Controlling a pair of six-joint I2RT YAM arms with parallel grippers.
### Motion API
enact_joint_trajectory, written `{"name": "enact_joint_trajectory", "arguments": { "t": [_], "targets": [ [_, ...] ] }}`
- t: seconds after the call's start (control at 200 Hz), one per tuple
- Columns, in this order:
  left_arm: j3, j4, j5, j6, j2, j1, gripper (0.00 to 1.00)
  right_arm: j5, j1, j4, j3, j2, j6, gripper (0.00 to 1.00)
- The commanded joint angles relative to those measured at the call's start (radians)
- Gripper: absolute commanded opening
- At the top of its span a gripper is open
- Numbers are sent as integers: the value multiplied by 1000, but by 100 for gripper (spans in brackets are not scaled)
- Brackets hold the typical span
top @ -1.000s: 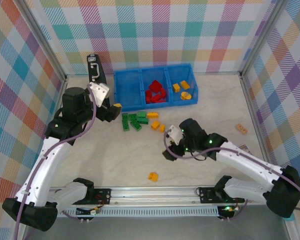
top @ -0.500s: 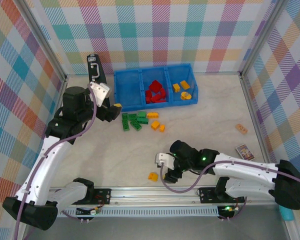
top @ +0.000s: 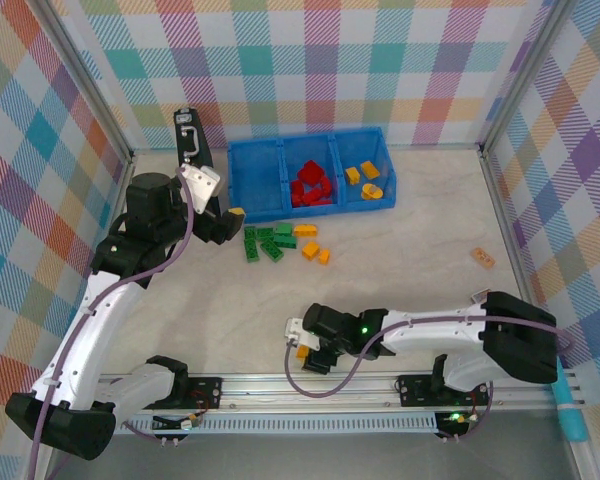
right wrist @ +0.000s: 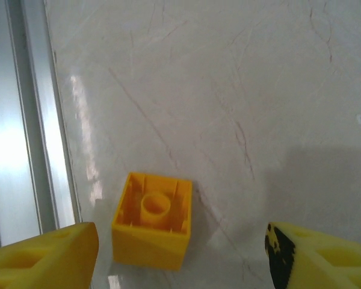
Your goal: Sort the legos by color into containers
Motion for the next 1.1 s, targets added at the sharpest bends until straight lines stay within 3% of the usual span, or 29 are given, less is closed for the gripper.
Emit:
{"name": "enact_joint_trajectory", "arguments": {
  "t": [0.0, 0.215, 0.485, 0.725, 0.915, 1.03, 1.1],
  "targets": [
    [4, 22, 24, -3, -28, -7, 100, 25, 22, 26, 44, 40, 49, 74],
    [-3, 28, 20, -3, -51, -7, 100, 32, 34, -2, 74, 116, 91, 66],
    [6, 19, 18, -5, -51, -7, 100, 38, 39, -32, 30, 96, 102, 57],
    [43, -18, 17, -5, -19, -7, 100, 53, 38, -32, 15, 116, 103, 35],
    [139, -71, -77, -51, 46, -7, 99, 118, 36, 0, -8, 59, 75, 26],
    [171, -85, -135, -139, 81, -7, 99, 124, -28, -13, 4, -48, 66, 25],
    [163, -96, -162, -208, 91, -7, 99, 116, -127, -42, 32, -156, 3, 25]
  ]
}}
